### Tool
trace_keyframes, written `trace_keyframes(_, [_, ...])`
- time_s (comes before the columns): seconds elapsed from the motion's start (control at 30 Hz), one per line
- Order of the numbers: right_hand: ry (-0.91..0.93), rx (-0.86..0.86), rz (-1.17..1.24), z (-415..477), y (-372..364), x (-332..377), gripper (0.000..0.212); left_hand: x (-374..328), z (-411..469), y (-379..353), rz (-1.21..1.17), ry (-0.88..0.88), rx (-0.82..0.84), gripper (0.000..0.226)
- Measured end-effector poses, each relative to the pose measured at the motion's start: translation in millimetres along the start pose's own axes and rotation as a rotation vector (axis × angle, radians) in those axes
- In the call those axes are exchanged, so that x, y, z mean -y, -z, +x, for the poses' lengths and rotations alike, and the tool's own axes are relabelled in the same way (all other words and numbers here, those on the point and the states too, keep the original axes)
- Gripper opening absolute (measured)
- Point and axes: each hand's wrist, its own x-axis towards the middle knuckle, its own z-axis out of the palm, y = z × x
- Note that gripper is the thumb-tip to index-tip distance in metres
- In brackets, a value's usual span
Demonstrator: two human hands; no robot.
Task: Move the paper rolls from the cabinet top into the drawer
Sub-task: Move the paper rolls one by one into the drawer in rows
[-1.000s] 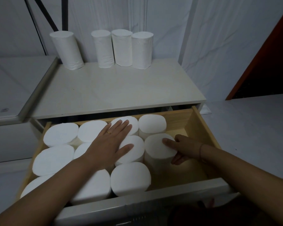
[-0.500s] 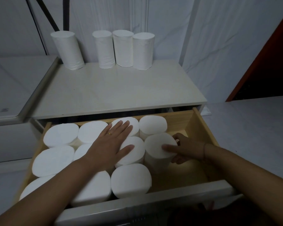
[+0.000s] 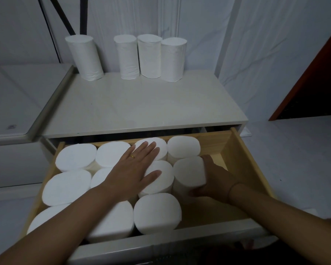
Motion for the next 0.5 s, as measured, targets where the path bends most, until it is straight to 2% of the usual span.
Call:
trace_keyframes(0.17, [-0.060,-0.032,0.006,0,-1,1,0.093,1,1,-2,0.003,0.007,0.002,0.068])
trace_keyframes(0.4, [-0.008,0.045,-0.065,1,7,3,0.099,-2,-3,-1,-0.025,0.004,-0.022,0.066])
trace_keyframes(0.5, [-0.007,0.046,-0.148,1,26,18,0.097,-2,-1,7,-0.027,0.014,-0.090,0.067])
